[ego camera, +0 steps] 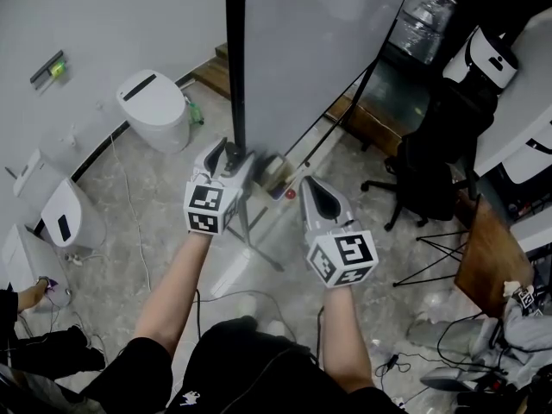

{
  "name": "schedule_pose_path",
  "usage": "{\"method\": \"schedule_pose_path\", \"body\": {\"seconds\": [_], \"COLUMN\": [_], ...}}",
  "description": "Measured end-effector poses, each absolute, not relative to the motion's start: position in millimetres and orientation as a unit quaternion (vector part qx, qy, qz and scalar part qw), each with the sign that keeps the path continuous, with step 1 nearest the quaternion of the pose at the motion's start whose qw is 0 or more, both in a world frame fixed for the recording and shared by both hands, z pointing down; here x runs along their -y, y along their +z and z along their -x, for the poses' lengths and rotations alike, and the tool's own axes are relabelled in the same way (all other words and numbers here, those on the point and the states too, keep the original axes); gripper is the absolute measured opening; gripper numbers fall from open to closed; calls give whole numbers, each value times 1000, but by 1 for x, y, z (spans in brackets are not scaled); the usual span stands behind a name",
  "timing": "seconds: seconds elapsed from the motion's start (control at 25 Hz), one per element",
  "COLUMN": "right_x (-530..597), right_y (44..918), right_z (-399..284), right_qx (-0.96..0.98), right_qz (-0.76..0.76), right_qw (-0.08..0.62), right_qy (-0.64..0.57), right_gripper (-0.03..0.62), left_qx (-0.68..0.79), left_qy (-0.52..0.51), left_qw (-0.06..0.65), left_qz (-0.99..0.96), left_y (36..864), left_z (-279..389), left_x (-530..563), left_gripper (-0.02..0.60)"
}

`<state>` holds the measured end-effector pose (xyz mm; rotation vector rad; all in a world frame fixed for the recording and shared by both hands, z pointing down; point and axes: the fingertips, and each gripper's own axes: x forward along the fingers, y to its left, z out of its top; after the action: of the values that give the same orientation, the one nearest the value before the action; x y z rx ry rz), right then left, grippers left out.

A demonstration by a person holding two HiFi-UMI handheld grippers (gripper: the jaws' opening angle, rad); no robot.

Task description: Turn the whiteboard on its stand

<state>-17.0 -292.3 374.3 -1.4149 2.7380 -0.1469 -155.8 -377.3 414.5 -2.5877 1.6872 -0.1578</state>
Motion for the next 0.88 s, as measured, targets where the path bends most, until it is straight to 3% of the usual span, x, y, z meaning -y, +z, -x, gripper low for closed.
{"method": "schedule_pose_path", "body": {"seconds": [0.44, 0.6, 0.88], "right_x": [302, 300, 292], "right_y": [377, 377, 374], "right_z": [20, 15, 1], "right_qx": [-878, -880, -880], "right_qz": [475, 472, 471], "right_qw": [30, 31, 32], "right_qy": [-47, -49, -50], "right_gripper": [5, 5, 5], "left_qx": [-529, -534, -535], "left_qy": [-32, -47, -43], "left_qw": [28, 28, 11], "left_qz": [847, 844, 843], "left_y": [406, 415, 413], "left_z": [151, 147, 150], "left_x": [377, 379, 379], "left_gripper": [255, 198, 187]}}
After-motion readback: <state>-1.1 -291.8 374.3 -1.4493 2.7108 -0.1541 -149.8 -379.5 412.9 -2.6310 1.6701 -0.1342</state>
